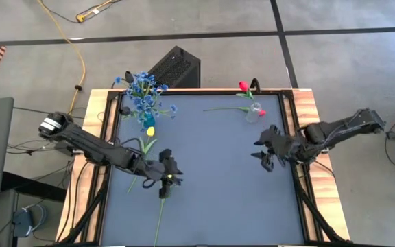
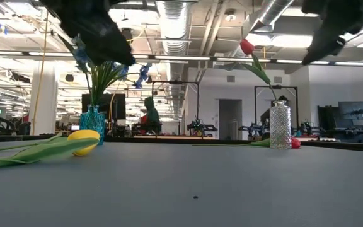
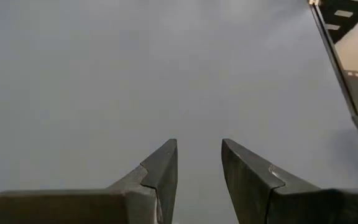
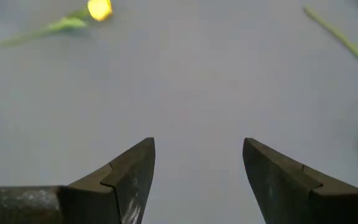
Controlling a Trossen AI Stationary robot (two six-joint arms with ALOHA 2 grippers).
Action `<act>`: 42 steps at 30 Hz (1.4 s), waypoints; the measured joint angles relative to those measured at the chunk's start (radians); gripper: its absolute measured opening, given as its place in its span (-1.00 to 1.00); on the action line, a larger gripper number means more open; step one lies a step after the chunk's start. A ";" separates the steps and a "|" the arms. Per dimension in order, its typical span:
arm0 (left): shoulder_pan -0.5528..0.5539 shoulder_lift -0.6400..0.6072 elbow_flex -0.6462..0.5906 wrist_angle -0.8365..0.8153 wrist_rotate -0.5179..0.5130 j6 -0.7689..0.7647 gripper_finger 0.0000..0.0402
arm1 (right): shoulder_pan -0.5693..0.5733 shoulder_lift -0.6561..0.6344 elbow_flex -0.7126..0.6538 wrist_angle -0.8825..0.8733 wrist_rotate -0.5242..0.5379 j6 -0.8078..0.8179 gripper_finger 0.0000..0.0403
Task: Sort flowers into vase by color
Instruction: Put the red tulip into the transparent vase
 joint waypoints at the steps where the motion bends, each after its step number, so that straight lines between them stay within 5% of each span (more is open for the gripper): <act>1: 0.001 0.032 0.000 0.045 0.001 0.029 -0.44 | 0.032 0.000 -0.018 -0.002 0.017 0.028 0.34; 7: 0.041 0.285 0.155 0.199 -0.013 0.220 -0.44 | 0.158 0.002 -0.143 0.104 0.054 0.178 0.34; 16: 0.140 0.611 0.604 -0.025 -0.344 0.533 -0.44 | 0.279 0.001 -0.254 0.276 0.088 0.269 0.34; 26: 0.354 0.792 0.840 -0.151 -0.346 0.745 -0.44 | 0.322 0.001 -0.305 0.352 0.183 0.268 0.34; 37: 0.679 0.797 0.842 -0.164 0.086 0.634 -0.44 | 0.261 0.001 -0.307 0.364 0.203 0.242 0.34; 42: 0.729 0.795 0.863 -0.188 0.084 0.602 -0.47 | 0.234 0.001 -0.307 0.363 0.203 0.198 0.34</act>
